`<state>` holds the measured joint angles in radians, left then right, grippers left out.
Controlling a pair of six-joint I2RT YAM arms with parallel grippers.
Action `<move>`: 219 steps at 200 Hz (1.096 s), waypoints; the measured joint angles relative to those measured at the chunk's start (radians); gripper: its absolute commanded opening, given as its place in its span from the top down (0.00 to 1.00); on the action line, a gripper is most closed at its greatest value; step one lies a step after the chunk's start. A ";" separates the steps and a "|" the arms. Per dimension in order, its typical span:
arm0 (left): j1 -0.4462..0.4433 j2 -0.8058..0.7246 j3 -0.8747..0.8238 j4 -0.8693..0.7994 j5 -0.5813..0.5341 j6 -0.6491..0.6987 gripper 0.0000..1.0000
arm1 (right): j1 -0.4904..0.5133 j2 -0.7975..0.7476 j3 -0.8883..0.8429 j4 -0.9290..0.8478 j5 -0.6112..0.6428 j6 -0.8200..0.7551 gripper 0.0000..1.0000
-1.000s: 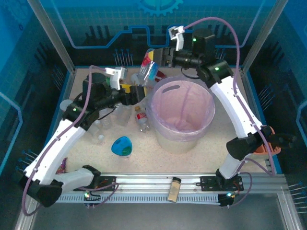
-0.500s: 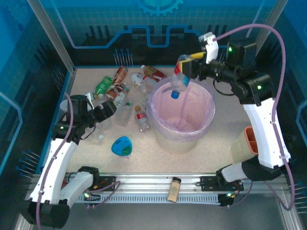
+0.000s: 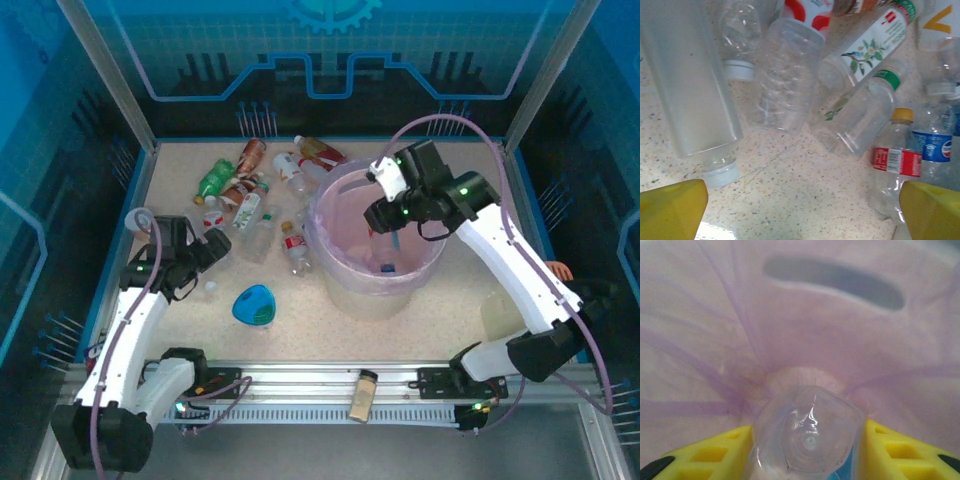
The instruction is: Put the plastic bottles in the bin
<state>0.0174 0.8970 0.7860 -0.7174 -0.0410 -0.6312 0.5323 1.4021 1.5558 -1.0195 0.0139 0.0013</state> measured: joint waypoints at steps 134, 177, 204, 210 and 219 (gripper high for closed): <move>0.038 0.098 -0.100 -0.015 -0.088 -0.045 0.01 | 0.036 -0.056 -0.175 0.131 0.007 0.058 0.06; 0.087 0.158 -0.142 0.037 -0.143 -0.052 0.01 | 0.005 -0.151 -0.069 0.100 -0.009 0.054 0.06; 0.138 0.223 -0.153 0.115 -0.156 -0.052 0.01 | -0.023 -0.195 -0.042 0.092 -0.029 0.054 0.06; 0.145 0.237 -0.155 0.132 -0.157 -0.051 0.01 | -0.024 -0.199 -0.039 0.092 -0.032 0.054 0.06; 0.155 0.262 -0.156 0.160 -0.157 -0.051 0.01 | -0.025 -0.203 -0.036 0.089 -0.039 0.054 0.06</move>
<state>0.1722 1.1591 0.6296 -0.5571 -0.1978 -0.6827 0.5072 1.1988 1.5196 -0.9310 -0.0250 0.0551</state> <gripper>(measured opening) 0.992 0.937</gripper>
